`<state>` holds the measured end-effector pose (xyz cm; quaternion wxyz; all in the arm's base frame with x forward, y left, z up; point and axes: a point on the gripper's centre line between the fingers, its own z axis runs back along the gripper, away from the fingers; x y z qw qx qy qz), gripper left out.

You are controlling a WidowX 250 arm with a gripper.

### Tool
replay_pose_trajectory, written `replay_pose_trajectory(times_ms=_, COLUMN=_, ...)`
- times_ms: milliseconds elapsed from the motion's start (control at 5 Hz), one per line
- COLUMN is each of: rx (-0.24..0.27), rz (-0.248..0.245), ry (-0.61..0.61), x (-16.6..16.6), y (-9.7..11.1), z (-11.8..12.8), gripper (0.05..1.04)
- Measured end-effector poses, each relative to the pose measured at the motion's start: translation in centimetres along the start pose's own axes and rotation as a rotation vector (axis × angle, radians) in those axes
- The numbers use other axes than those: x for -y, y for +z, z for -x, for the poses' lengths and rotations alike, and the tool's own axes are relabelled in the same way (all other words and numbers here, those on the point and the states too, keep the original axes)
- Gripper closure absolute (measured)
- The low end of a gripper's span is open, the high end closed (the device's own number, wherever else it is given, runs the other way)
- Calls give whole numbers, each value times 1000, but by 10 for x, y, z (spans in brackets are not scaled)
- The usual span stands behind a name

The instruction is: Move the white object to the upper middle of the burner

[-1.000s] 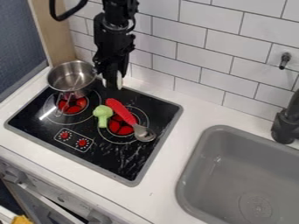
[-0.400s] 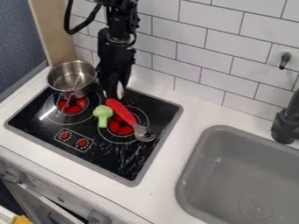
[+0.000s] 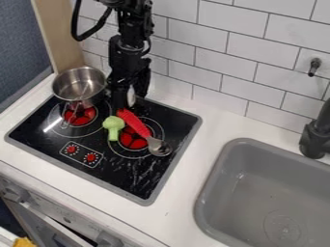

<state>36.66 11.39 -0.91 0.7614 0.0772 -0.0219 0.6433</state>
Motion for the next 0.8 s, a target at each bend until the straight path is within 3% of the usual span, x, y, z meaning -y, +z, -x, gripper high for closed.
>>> replay_pose_trajectory(times_ms=400, rx=54, rz=96, ry=63, x=-13, y=48, z=-5, gripper=83)
replay_pose_trajectory(times_ms=600, rx=105, rz=146, ry=135, x=-23, y=73, z=-11, gripper=83)
replay_pose_trajectory(times_ms=800, rx=107, rz=149, ry=140, x=-24, y=75, z=-11, gripper=83)
